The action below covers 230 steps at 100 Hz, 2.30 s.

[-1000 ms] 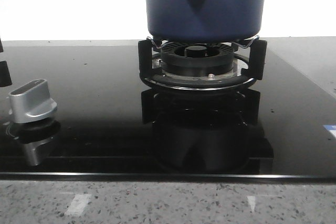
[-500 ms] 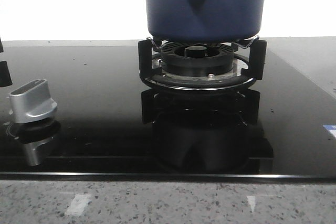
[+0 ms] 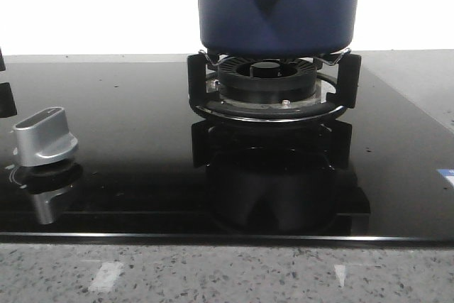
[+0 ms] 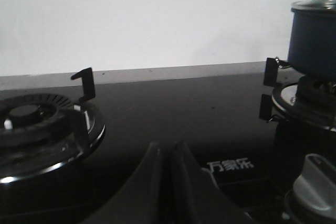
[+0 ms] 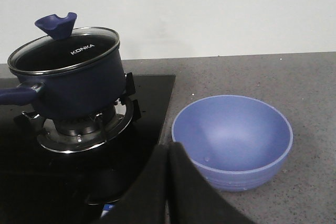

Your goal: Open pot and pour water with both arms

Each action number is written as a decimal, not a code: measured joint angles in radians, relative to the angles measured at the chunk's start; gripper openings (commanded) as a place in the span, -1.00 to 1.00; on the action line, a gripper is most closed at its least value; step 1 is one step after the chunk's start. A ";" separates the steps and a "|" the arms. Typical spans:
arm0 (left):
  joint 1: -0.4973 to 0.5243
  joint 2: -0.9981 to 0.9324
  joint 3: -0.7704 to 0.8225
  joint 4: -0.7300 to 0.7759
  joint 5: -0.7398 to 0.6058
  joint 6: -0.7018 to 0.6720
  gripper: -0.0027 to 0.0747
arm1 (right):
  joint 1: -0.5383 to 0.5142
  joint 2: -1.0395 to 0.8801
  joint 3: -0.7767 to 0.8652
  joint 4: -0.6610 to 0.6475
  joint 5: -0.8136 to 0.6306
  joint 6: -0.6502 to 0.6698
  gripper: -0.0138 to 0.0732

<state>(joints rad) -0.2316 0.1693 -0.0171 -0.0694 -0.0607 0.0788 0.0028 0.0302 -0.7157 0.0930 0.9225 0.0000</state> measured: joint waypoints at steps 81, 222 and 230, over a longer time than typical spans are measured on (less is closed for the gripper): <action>0.077 -0.174 0.018 -0.087 0.393 -0.003 -0.98 | 0.000 0.000 0.000 -0.001 0.000 0.000 -0.84; 0.077 -0.174 0.018 -0.102 0.395 -0.003 -0.98 | -0.091 0.000 0.447 -0.105 -0.628 0.000 -0.84; 0.077 -0.174 0.018 -0.102 0.395 -0.003 -0.98 | -0.115 0.000 0.593 -0.093 -0.785 0.000 -0.84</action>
<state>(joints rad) -0.1548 -0.0048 0.0007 -0.1713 0.3346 0.0763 -0.1124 0.0299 -0.1225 0.0000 0.1372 0.0000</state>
